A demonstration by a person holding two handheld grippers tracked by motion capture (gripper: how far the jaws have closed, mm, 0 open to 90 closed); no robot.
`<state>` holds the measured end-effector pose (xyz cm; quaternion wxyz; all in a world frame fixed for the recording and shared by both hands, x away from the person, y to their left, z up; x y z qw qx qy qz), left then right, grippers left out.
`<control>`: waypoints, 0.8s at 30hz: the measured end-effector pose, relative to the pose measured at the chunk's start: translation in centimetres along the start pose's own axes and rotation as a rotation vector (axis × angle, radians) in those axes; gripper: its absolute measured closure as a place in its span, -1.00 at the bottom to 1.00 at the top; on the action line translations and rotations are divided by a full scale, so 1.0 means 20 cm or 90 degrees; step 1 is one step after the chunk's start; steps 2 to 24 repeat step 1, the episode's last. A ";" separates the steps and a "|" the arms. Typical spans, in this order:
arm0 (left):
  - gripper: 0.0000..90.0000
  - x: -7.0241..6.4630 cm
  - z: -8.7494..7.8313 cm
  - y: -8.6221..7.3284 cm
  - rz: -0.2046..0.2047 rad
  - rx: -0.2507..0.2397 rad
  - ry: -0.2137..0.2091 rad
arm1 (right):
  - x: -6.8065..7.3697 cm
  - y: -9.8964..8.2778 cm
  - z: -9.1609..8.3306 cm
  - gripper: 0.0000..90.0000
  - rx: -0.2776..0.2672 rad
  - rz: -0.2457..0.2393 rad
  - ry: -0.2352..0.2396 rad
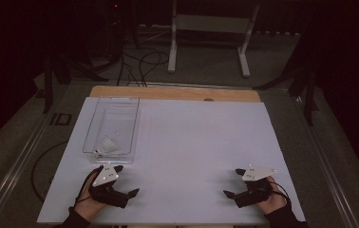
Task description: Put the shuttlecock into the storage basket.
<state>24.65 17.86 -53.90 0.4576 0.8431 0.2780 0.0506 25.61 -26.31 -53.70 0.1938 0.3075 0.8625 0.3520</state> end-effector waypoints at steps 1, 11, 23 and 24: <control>-1.00 0.00 0.00 0.00 0.000 0.000 0.000 | 0.00 0.00 0.00 -0.80 0.000 -0.001 -0.002; -1.00 0.00 0.00 0.00 0.000 0.000 0.000 | 0.00 0.00 0.00 -0.80 0.000 -0.001 -0.002; -1.00 0.00 0.00 0.00 0.000 0.000 0.000 | 0.00 0.00 0.00 -0.80 0.000 -0.001 -0.002; -1.00 0.00 0.00 0.00 0.000 0.000 0.000 | 0.00 0.00 0.00 -0.80 0.000 -0.001 -0.002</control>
Point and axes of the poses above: each handheld gripper's, and its own axes: z roughly forward along the jaws, y roughly out of its top, x roughly to its left, the point moved 3 cm from there along z, roughly forward along the jaws, and after that the axes turned 10 degrees about -y, right-handed, at the moved point
